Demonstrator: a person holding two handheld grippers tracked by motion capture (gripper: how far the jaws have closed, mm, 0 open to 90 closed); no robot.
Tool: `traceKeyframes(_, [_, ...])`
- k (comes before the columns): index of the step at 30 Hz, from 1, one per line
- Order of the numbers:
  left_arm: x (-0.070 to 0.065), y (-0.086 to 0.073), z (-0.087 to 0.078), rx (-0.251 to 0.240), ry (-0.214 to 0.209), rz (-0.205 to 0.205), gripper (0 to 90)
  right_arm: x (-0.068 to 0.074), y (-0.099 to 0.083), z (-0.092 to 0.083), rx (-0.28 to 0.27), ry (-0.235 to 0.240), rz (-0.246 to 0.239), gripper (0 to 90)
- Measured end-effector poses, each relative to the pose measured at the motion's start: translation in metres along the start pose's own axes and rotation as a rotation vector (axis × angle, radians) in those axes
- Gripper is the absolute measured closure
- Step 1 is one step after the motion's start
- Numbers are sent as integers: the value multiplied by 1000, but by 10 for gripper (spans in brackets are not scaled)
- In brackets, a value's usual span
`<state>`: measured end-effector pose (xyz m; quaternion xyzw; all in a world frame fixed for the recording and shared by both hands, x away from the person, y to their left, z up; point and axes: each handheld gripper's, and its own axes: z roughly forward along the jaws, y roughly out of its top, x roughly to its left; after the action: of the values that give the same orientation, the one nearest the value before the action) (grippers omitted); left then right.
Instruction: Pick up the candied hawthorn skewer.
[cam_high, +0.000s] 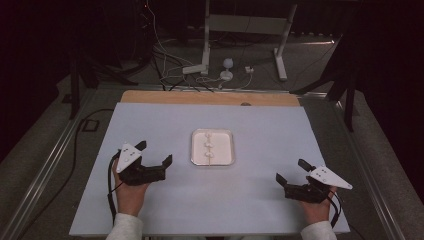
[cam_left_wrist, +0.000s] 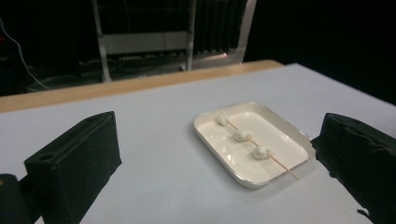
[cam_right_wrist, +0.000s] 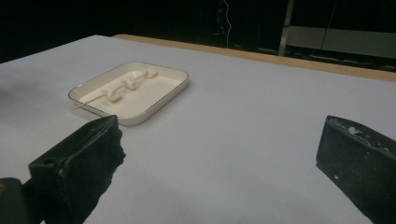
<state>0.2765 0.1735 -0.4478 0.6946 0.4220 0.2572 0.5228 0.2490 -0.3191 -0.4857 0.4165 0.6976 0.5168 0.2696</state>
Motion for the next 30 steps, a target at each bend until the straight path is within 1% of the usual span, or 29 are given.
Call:
traceKeyframes(1, [0, 0, 0, 0, 0, 0, 5, 0, 0, 0, 0, 1, 0, 0])
traceKeyframes(4, [-4, 1, 8, 34, -5, 2, 5, 0, 0, 0, -2, -1, -1, 0])
traceKeyframes(8, [-6, 4, 17, 68, -9, -13, 5, 0, 0, 0, 2, 2, -1, 0])
traceKeyframes(11, [-9, 7, 22, 79, -4, -21, 5, 0, 1, 0, 0, 4, 3, 0])
traceKeyframes(12, [-11, 9, 26, 88, -4, -23, 5, 1, 1, 0, 0, 3, 4, 0])
traceKeyframes(13, [-11, 9, 26, 88, -4, -23, 5, 1, 1, 0, 0, 3, 4, 0])
traceKeyframes(17, [-14, 11, 35, 108, -5, -25, 5, 2, 1, 1, 3, 4, 1, 0])
traceKeyframes(20, [-17, 13, 42, 122, -10, -20, 5, 1, 1, 1, 2, 3, 1, 0])
traceKeyframes(21, [-19, 14, 47, 134, -14, -16, 5, 1, 1, 1, 5, 2, 3, 0])
traceKeyframes(22, [-19, 14, 47, 134, -14, -16, 5, 1, 1, 1, 4, 1, 3, 0])
traceKeyframes(26, [-23, 14, 56, 158, -15, -6, 5, -1, 1, 1, 2, -2, 7, 0])
traceKeyframes(30, [-25, 14, 66, 195, -20, -2, 5, 0, 1, 0, 0, -3, 8, 0])
